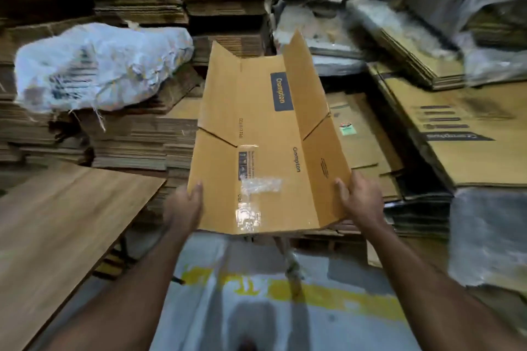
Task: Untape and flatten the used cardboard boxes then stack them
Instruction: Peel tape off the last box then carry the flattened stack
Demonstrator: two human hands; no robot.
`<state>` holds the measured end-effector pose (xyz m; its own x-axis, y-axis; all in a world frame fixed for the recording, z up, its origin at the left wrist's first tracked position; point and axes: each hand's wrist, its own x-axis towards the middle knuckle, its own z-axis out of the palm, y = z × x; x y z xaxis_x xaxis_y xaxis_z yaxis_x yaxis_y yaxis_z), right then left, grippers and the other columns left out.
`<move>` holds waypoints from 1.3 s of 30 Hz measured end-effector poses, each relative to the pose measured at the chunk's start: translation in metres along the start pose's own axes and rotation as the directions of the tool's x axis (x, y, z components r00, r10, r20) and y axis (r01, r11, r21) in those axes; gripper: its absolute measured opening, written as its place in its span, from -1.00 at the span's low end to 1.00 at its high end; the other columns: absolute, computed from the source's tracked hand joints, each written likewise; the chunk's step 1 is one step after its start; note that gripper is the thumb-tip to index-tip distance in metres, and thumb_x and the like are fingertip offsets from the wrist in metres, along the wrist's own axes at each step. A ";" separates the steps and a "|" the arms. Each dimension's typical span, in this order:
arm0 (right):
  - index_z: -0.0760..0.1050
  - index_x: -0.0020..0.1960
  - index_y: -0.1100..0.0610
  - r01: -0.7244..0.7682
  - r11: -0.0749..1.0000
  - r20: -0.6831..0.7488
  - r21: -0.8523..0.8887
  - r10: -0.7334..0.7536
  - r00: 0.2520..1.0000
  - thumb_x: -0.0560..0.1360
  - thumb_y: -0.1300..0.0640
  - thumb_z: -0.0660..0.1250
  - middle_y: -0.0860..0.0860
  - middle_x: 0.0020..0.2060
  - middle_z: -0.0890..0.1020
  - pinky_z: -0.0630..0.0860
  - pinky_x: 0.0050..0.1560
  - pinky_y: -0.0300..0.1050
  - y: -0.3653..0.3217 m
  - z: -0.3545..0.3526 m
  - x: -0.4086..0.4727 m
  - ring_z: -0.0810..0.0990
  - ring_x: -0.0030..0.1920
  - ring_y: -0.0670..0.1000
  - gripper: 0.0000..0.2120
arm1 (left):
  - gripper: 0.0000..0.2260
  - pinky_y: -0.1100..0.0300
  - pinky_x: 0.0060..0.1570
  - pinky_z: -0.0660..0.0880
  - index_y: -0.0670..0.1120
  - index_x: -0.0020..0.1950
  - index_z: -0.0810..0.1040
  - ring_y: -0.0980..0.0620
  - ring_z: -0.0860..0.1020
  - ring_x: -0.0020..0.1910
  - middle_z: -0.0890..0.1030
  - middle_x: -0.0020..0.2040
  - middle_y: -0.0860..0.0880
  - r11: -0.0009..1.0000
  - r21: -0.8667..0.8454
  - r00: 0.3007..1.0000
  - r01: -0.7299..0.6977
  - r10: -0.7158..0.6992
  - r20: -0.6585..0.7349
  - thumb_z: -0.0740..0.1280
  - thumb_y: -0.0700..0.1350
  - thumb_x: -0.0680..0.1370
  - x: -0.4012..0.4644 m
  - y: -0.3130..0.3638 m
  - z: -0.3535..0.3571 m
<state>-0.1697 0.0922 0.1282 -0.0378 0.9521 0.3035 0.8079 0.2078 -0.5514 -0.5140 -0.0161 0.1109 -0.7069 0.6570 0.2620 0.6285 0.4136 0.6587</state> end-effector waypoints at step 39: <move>0.41 0.12 0.15 -0.168 0.959 0.356 -0.230 0.243 0.902 0.65 -0.04 0.17 0.08 -0.04 0.59 0.53 -0.08 -0.04 0.044 0.188 0.306 0.58 -0.07 0.09 -0.75 | -0.65 0.07 -0.10 0.48 -0.23 0.26 0.46 -0.13 0.55 -0.05 0.57 0.10 -0.21 0.932 0.301 0.629 0.201 -0.359 0.690 0.14 0.00 0.67 0.329 0.023 0.248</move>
<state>-0.2563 0.4345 0.0504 -0.0472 0.9894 -0.1373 0.9161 -0.0119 -0.4008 -0.6517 0.3663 0.0378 -0.4461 0.6996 -0.5582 0.5415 0.7075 0.4541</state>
